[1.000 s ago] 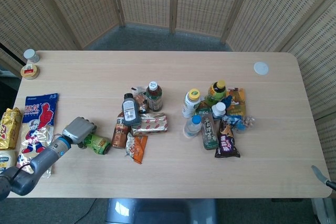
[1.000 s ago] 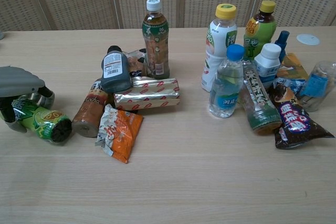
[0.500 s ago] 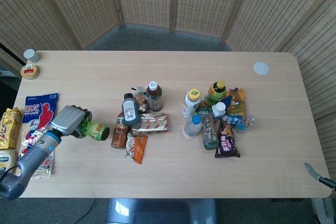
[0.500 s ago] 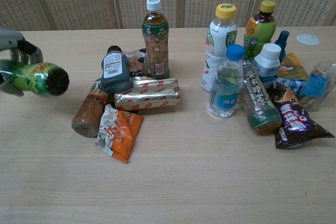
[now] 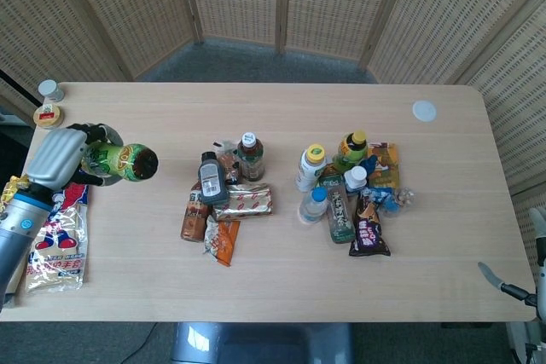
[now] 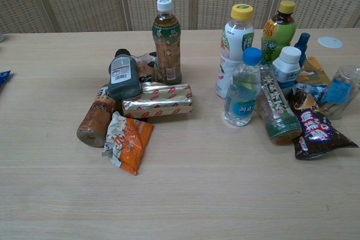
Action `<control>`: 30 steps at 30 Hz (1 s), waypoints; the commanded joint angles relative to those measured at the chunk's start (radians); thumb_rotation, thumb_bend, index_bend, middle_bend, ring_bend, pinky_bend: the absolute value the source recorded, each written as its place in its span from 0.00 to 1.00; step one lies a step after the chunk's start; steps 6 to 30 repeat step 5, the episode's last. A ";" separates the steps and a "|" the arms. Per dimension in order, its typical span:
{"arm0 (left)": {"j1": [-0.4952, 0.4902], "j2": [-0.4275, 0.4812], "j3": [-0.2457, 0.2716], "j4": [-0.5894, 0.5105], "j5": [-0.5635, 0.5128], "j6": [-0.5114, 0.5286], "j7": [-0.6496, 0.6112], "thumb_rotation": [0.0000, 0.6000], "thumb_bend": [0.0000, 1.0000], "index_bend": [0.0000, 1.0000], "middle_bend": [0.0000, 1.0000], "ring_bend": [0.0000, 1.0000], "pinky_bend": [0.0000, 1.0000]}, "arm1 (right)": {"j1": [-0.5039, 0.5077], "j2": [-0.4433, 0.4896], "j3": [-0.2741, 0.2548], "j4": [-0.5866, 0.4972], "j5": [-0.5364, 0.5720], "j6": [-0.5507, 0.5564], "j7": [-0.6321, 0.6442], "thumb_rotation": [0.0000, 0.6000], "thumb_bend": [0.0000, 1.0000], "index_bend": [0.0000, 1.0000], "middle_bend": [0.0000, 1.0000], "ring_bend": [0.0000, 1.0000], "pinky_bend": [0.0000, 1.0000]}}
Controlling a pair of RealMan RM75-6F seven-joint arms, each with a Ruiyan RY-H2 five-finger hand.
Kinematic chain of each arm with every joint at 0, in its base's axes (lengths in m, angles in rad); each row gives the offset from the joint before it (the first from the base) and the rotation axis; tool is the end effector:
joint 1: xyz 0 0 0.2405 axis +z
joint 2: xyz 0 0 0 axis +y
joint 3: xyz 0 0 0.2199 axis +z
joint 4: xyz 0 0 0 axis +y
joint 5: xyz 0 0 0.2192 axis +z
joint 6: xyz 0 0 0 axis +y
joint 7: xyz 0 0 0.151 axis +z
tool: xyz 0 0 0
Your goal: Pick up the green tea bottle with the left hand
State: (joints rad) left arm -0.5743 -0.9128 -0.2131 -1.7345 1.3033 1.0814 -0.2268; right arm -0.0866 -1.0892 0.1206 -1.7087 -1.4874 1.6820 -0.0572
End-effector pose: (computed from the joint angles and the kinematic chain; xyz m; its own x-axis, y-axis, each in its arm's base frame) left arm -0.1685 0.3323 0.1630 0.2369 0.0919 0.9672 0.9393 -0.2760 -0.2039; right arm -0.2798 -0.1491 0.1732 0.4054 0.1899 0.8942 -0.9115 0.1586 0.3795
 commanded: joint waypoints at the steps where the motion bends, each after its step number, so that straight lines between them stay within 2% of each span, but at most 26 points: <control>1: 0.006 0.012 -0.020 -0.023 -0.011 0.012 -0.025 1.00 0.29 0.61 0.75 0.72 0.63 | -0.001 0.001 -0.001 0.000 0.001 0.001 0.002 0.60 0.15 0.00 0.00 0.00 0.00; 30: 0.002 0.008 -0.024 -0.026 -0.007 0.007 -0.026 1.00 0.28 0.61 0.75 0.72 0.63 | -0.001 0.008 0.000 -0.005 0.001 0.002 -0.001 0.59 0.15 0.00 0.00 0.00 0.00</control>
